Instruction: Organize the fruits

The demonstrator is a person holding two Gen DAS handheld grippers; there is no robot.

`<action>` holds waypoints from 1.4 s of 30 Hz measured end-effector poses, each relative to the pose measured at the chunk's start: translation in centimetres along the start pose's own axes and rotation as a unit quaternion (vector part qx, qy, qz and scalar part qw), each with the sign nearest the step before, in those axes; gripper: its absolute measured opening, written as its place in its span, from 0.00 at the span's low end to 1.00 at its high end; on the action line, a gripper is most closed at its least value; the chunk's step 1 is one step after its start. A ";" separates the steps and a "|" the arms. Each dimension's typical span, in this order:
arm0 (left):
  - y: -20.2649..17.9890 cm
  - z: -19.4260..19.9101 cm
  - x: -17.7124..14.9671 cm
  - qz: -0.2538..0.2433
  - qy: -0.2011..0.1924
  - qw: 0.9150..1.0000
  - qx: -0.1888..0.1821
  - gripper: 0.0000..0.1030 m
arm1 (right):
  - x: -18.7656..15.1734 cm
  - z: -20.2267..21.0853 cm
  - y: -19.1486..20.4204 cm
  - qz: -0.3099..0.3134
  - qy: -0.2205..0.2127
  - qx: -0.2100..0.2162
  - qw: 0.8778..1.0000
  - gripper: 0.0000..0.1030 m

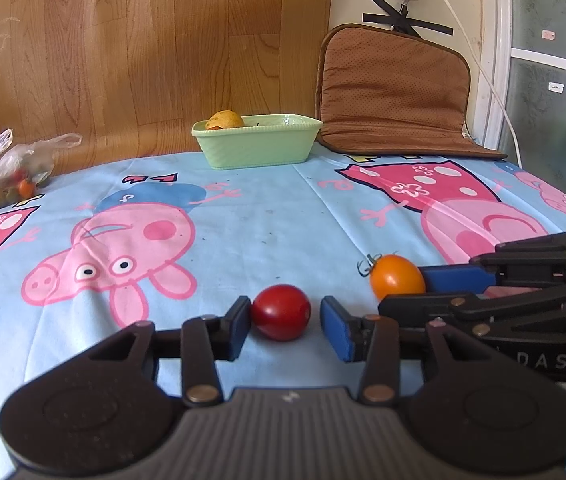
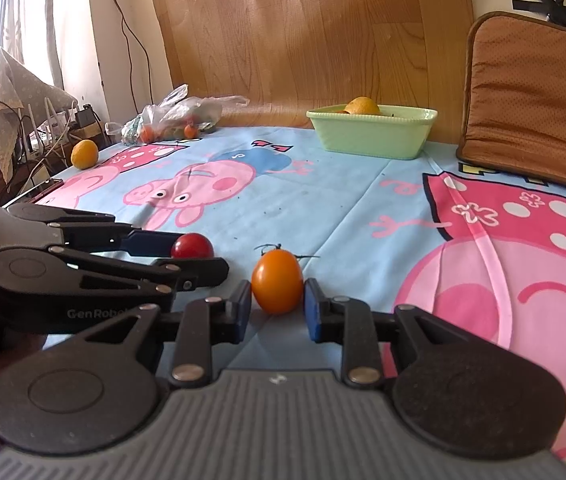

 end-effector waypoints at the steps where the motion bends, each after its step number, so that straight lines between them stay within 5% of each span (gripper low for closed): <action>1: 0.0 0.0 0.0 -0.001 0.000 1.000 -0.001 0.41 | 0.0 0.0 0.0 0.000 0.000 0.000 1.000 0.30; 42: 0.9 0.1 0.0 0.036 -0.004 0.999 -0.026 0.62 | -0.1 0.3 -0.6 -0.019 -0.004 0.014 1.000 0.31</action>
Point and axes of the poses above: each gripper's, at about its wrist camera, not at the fingertips, and z roughly against the way its jaws point, y to its left, x to its top, the point moved 5 cm from there along -z, roughly the way its jaws point, and after that the axes turned 2 degrees about -x, right-handed, at the moved point
